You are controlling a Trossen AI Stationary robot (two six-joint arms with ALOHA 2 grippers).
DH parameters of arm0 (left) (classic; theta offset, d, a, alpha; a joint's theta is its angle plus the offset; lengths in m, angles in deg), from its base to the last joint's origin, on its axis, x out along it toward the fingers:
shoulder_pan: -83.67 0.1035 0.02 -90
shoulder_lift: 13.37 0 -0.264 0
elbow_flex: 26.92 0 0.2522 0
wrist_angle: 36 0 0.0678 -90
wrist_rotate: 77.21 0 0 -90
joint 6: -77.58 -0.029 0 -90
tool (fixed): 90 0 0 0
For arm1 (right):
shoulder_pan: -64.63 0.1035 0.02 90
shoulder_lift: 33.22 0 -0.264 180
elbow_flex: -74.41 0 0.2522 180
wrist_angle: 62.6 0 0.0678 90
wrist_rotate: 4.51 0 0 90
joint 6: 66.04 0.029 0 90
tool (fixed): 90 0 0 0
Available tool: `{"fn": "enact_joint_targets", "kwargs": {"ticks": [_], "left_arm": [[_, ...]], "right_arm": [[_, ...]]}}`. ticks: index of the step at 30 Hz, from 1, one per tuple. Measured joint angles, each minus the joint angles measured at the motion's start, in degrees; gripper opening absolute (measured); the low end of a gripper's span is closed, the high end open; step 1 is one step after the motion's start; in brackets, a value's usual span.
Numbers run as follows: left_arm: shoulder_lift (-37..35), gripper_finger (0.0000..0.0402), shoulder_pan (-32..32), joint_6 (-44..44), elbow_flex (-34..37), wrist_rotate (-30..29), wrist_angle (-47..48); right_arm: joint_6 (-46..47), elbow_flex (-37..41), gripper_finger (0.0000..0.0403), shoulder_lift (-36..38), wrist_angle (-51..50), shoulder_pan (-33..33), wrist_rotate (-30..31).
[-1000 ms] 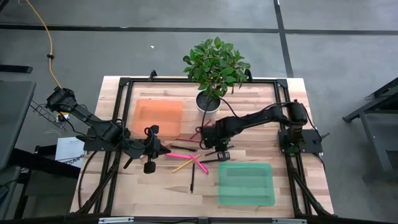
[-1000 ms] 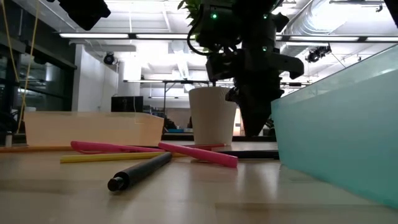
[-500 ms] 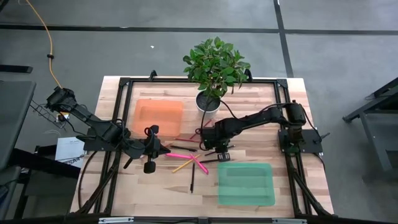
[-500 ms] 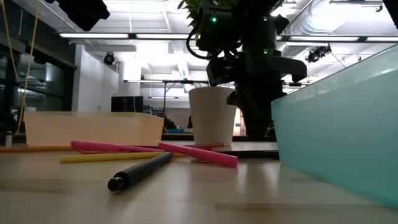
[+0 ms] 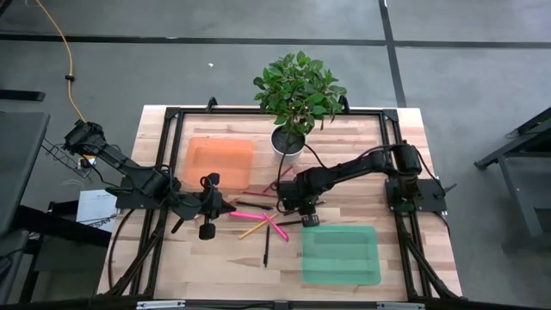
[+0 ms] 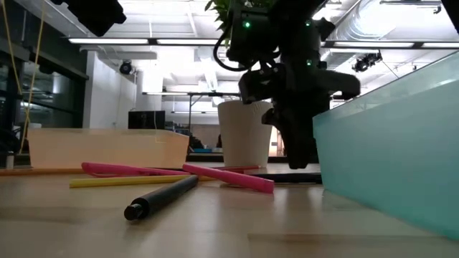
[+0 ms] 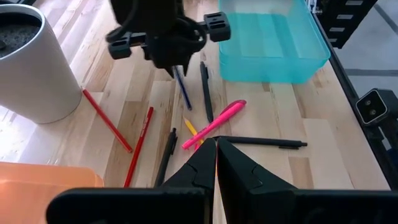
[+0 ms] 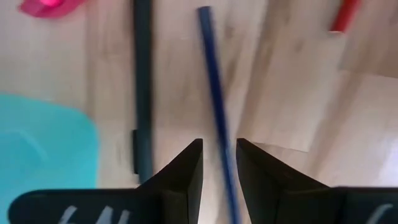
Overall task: Sort pens & pencils
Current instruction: Put the blue colored pencil into the green bin
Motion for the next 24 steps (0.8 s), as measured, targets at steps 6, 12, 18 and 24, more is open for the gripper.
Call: {"fn": "enact_joint_targets", "kwargs": {"ticks": [6,12,18,24], "left_arm": [[0.0,0.0005,0.0,0.1,0.0,0.0,0.0],[0.0,0.0005,0.0,0.2,0.0,0.0,0.0],[0.0,0.0005,0.0,0.2,0.0,0.0,0.0],[0.0,0.0005,0.0,0.2,0.0,0.0,0.0]], "right_arm": [[0.1,0.0,0.0089,0.0,0.4,0.1,0.9],[-0.1,0.0,0.0089,-0.3,0.9,0.0,1.2],[-0.1,0.0,0.0089,-1.6,1.0,0.3,0.9],[0.5,0.0,0.0089,-1.7,1.7,0.4,1.1]]}}
